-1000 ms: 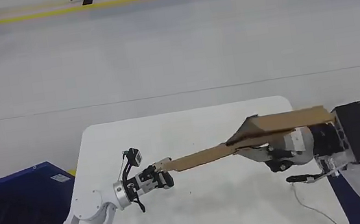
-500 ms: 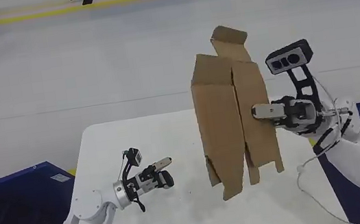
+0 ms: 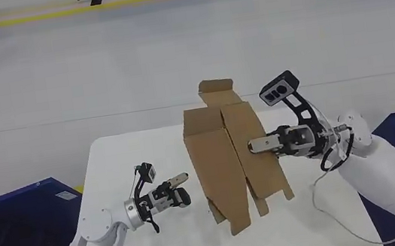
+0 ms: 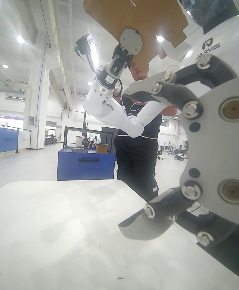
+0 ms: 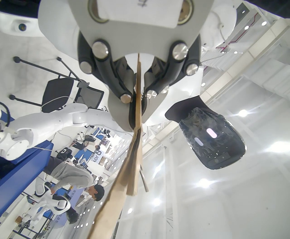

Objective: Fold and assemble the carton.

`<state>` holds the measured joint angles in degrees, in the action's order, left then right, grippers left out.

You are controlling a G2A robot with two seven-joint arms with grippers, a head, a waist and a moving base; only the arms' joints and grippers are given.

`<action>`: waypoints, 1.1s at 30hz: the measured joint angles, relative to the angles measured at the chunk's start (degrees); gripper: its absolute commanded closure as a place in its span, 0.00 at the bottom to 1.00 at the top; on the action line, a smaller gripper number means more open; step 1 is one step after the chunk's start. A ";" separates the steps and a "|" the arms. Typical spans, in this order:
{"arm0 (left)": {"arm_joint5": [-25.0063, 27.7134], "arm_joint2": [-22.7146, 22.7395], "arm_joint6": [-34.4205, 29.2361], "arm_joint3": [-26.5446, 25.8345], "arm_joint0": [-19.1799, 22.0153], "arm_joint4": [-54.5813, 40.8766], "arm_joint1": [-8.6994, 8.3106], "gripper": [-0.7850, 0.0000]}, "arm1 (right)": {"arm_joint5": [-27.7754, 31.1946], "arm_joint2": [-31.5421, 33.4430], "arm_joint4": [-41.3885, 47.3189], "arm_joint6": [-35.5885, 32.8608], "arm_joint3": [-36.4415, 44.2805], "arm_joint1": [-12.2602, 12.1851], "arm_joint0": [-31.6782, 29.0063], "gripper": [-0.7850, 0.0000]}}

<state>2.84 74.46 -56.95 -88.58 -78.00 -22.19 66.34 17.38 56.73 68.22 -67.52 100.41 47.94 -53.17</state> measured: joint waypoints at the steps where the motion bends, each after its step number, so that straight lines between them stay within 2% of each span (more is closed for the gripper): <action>1: 0.00 0.00 0.00 0.00 0.00 0.00 0.00 0.00 | 0.02 0.00 -0.02 0.00 0.00 0.00 0.00 1.00; 4: 0.00 0.00 0.00 0.00 0.00 0.00 0.00 0.00 | 0.01 0.03 -0.15 0.10 0.00 0.01 -0.04 1.00; 7: 0.00 0.00 0.00 0.00 0.00 0.00 0.00 0.00 | -0.22 1.21 -3.12 4.73 -1.21 0.05 -0.51 1.00; 11: 0.00 0.00 0.00 0.00 0.00 0.00 0.00 0.00 | -6.36 3.41 -5.59 9.66 -5.07 -0.20 -0.79 1.00; 16: -0.01 0.00 0.08 -0.02 -0.02 -0.03 0.00 0.00 | -10.18 5.53 -9.75 8.63 -10.97 -0.68 -3.02 1.00; 22: -0.16 1.40 4.81 -1.23 0.10 -2.34 0.02 0.00 | -13.28 3.90 -13.78 6.33 -16.99 -0.35 -5.21 1.00; 28: -3.77 1.75 4.68 -6.80 0.61 -2.59 -0.27 0.00 | -12.76 0.79 -17.69 5.97 -18.75 0.79 -5.28 1.00; 33: -6.50 1.31 5.82 -13.38 -0.99 -0.21 -0.58 0.02 | -11.88 -1.02 -20.64 6.30 -18.85 1.70 -4.69 1.00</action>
<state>-3.65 75.77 -51.12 -101.96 -79.00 -22.41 65.75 5.50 55.71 47.58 -61.23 81.55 49.64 -57.86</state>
